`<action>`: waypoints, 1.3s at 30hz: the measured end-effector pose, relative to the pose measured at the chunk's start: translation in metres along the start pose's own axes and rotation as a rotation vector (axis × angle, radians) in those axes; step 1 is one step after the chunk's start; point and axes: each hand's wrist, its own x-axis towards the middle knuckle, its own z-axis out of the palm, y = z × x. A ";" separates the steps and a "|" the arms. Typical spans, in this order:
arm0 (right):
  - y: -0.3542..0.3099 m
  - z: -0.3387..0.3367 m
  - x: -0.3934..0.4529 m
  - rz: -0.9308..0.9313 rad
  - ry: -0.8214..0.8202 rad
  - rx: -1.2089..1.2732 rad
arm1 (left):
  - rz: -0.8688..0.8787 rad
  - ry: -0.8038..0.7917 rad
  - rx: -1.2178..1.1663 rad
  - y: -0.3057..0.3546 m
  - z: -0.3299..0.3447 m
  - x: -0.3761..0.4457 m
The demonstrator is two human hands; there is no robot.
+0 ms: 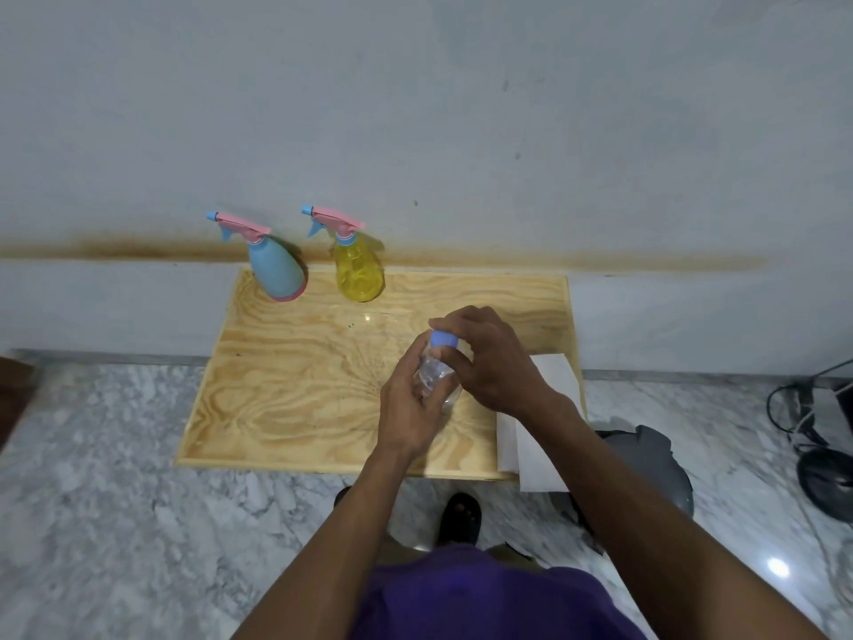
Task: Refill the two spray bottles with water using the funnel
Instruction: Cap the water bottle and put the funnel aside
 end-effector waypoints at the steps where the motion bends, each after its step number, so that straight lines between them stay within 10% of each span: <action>1: 0.000 0.000 0.000 0.025 0.032 0.006 | 0.013 -0.002 0.016 0.001 0.000 -0.001; 39: -0.003 0.032 -0.014 0.253 0.402 0.196 | 0.054 0.043 0.052 -0.001 0.002 -0.003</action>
